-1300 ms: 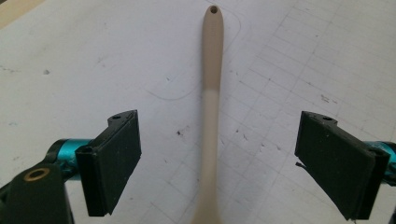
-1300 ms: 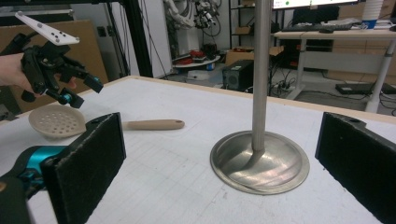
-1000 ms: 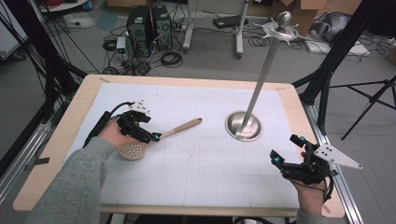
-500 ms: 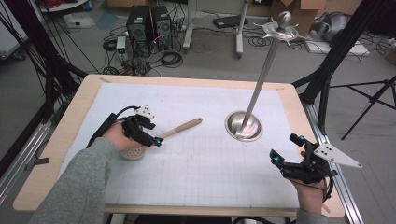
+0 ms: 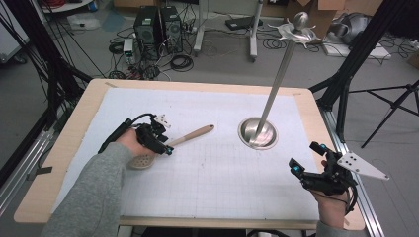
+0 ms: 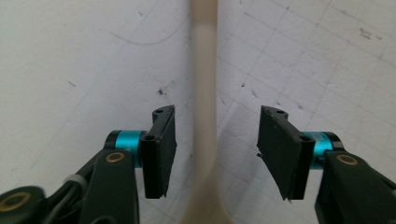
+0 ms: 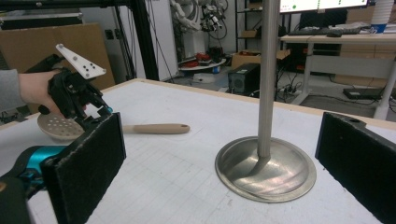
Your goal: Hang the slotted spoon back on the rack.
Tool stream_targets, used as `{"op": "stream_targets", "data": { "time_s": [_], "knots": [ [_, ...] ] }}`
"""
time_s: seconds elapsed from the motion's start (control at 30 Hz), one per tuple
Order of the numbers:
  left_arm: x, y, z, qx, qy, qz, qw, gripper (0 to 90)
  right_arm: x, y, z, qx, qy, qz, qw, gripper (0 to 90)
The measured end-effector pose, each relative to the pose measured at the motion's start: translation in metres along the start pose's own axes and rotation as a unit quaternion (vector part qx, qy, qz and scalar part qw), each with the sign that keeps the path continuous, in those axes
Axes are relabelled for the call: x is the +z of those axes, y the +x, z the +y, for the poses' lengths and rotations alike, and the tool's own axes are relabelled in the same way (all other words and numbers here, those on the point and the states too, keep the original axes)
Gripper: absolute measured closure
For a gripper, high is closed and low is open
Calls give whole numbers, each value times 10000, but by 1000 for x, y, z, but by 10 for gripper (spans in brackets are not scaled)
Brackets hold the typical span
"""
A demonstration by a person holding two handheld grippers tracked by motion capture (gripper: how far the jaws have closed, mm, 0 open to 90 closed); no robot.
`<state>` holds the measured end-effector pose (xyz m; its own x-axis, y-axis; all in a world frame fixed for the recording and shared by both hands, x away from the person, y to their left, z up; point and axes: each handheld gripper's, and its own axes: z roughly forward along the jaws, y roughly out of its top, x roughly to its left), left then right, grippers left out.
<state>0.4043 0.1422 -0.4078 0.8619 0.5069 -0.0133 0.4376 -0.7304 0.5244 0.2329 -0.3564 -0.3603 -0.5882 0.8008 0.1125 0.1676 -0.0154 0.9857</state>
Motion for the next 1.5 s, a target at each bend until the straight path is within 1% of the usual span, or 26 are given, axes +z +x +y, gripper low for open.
{"op": "stream_targets", "data": {
  "time_s": [0.07, 0.1, 0.13, 0.2, 0.23, 0.27, 0.3, 0.33, 0.5, 0.53, 0.63, 0.7, 0.73, 0.8, 0.87, 0.9, 0.97, 1.1, 1.17, 1.2, 1.27, 1.3, 1.33, 1.37, 1.47, 1.5],
  "knots": [
    [2, 2, -1, -23, 58, 26, 10000, 509, 0, 0, 0, 11, 0, 1, 10000, 9],
    [2, 3, -2, 6, 95, 35, 9999, 517, -1, 0, -1, 27, 7, -5, 10000, 9],
    [3, 3, -2, -28, 91, 23, 10000, 530, -1, -1, -1, 21, 5, -3, 10000, 9],
    [3, 3, -2, -22, 99, 21, 9999, 555, -1, -1, -1, 31, 4, 1, 10000, 9],
    [4, 4, -2, 43, 151, 17, 9999, 569, -1, -1, -1, 24, 13, -8, 10000, 8],
    [4, 4, -3, 42, 151, 22, 9999, 573, -1, -1, -1, 21, 13, -9, 10000, 9],
    [6, 3, -3, -8, 128, 24, 9999, 583, -1, -1, -1, 14, 13, -10, 10000, 9],
    [6, 3, -3, 34, 189, 24, 9998, 598, -1, 0, -1, 27, 19, -10, 10000, 9],
    [7, 4, -3, 70, 205, 25, 9998, 616, -2, 0, -1, 21, 23, -13, 10000, 9],
    [7, 4, -3, 70, 205, 25, 9998, 632, -2, 0, -1, 21, 23, -13, 10000, 9],
    [8, 2, -2, 167, 198, -20, 9997, 736, -2, -1, -1, 27, 27, -16, 10000, 9],
    [8, 2, -2, 112, 156, -21, 9998, 773, -2, -1, -1, 28, 30, -13, 10000, 9],
    [8, 2, -2, 109, 186, -35, 9998, 775, -2, 0, -1, 37, 25, -14, 10000, 9],
    [8, 1, -2, 99, 190, 6, 9998, 777, -2, 0, -1, 22, 23, 3, 10000, 9],
    [7, 1, -1, 169, 228, 21, 9996, 778, -3, 0, -1, 24, 24, -12, 10000, 9],
    [7, 1, -1, 169, 228, 21, 9996, 779, -3, 0, -1, 24, 24, -12, 10000, 9],
    [8, 0, -2, 98, 159, 47, 9998, 780, -3, 1, -1, 51, 46, -24, 10000, 9],
    [7, -2, -1, 158, 228, 102, 9996, 781, -2, 0, -1, 3, 45, 7, 10000, 9],
    [5, -2, -1, 159, 230, 119, 9995, 781, -1, 0, -2, 31, 66, 21, 10000, 9],
    [4, -2, -1, 111, 184, 125, 9997, 781, -1, 0, -2, 21, 64, 21, 10000, 9],
    [1, -2, -1, 96, 147, 154, 9997, 781, -1, 1, -2, 32, 94, 32, 9999, 9],
    [-5, -2, -1, 29, 25, 119, 9999, 781, -1, 1, -2, 23, 91, 19, 10000, 9],
    [-8, -2, -1, 16, -72, 110, 9999, 781, -1, 1, -2, 27, 90, 20, 10000, 9],
    [-12, -2, -1, 27, -127, 123, 9998, 781, -1, 1, -2, 28, 92, 17, 10000, 8],
    [-23, -2, -2, -43, -312, 116, 9994, 782, 0, 0, -2, -1, 94, 6, 10000, 8],
    [-23, -2, -2, -43, -312, 116, 9994, 782, 0, 0, -2, -1, 94, 6, 10000, 8]
  ]
}}
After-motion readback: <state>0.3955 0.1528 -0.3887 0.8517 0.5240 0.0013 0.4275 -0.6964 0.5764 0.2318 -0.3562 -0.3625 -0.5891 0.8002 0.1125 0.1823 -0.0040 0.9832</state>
